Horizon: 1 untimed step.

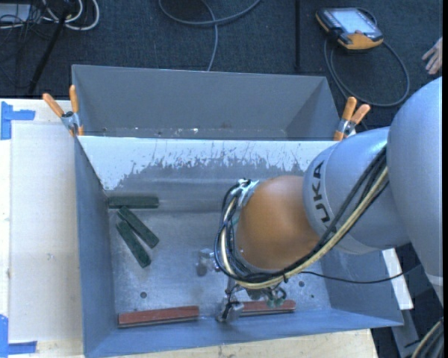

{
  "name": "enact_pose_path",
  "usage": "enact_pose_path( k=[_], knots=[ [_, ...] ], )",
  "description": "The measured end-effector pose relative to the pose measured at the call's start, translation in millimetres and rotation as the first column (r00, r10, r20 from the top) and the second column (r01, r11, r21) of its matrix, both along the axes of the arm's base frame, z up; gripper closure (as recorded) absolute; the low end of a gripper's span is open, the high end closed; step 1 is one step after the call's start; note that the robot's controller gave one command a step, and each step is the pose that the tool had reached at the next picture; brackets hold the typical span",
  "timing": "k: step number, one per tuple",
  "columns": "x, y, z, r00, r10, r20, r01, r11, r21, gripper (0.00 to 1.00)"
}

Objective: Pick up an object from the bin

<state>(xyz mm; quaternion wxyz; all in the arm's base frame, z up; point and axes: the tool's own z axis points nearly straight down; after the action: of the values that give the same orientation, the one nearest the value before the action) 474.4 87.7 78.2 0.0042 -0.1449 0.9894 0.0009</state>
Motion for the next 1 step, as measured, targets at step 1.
enact_pose_path(
  k=[1],
  knots=[
    [1.7,-16.5,-4.0,0.978,-0.209,-0.003,0.209,0.978,0.0,0.0]
  ],
)
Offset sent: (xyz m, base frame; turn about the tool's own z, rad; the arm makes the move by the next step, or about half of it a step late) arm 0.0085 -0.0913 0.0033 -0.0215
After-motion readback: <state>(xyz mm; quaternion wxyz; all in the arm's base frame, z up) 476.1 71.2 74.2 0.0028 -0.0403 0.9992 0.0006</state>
